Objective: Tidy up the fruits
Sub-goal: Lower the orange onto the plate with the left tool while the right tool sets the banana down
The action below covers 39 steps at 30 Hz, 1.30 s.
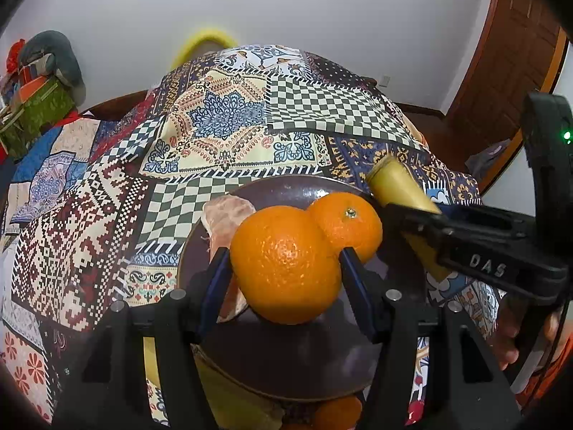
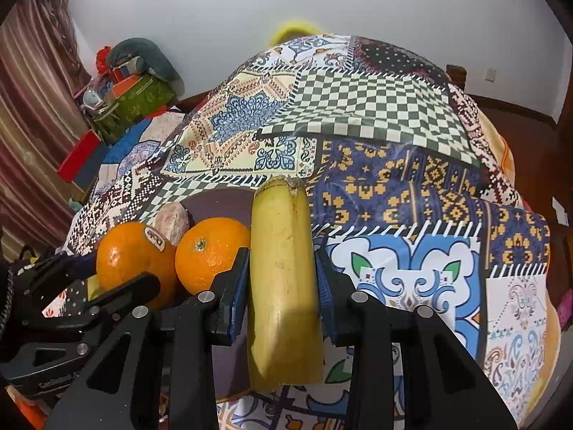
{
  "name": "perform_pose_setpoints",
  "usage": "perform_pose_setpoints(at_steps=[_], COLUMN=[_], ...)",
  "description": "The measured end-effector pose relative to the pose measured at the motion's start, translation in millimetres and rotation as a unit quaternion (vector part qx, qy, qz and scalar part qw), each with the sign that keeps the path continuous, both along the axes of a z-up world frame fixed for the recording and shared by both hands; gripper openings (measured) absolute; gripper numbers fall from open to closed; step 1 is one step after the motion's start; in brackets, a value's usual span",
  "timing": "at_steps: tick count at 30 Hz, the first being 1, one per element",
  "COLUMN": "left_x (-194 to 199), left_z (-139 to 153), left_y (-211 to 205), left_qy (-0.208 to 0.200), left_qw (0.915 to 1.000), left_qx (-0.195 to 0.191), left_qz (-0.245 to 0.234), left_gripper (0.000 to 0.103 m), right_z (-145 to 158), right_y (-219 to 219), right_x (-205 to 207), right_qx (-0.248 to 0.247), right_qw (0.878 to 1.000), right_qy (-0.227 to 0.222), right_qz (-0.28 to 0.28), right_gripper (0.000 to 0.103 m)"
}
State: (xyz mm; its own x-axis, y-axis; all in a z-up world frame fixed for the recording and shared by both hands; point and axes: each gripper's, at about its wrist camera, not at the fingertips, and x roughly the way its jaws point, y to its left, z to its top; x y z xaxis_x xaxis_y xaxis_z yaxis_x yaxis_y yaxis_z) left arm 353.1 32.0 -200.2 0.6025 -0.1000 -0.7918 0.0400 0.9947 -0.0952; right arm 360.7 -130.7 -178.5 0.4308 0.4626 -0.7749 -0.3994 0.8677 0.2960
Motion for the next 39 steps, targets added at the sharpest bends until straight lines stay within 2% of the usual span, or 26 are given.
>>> perform_pose_setpoints(at_steps=[5,10,15,21,28,39], left_x=[1.0,-4.4,-5.6,-11.2,-23.8,-55.2], left_z=[1.7,8.4,6.3,10.3,18.5,41.8], left_y=[1.9,-4.7,-4.8,-3.3,-1.1,-2.3], left_qy=[-0.006,-0.021,-0.015,-0.019,-0.023,-0.04], left_qw=[1.0,0.9997,0.9998,0.9998,0.9997,0.999], left_qx=[-0.004,0.01,0.009,0.011,0.011,0.019], left_qz=[0.001,-0.007,-0.005,-0.002,0.0,0.001], left_gripper=[0.061,0.061,0.061,0.061,0.061,0.061], right_z=[-2.4,-3.4,5.0,5.0,8.0,37.5], right_y=[-2.2,-2.7,3.2,-0.9,5.1,-5.3], right_x=[2.1,2.1,-4.2,-8.5,-22.4,-48.9], right_qx=[0.004,0.005,-0.008,0.0,-0.018,-0.016], right_qw=[1.0,1.0,1.0,1.0,1.0,0.999], right_qy=[0.01,0.018,0.003,0.01,0.003,-0.029], right_qz=[-0.006,-0.002,0.004,0.008,0.024,0.023], right_gripper=[0.032,0.033,0.034,0.034,0.038,0.038])
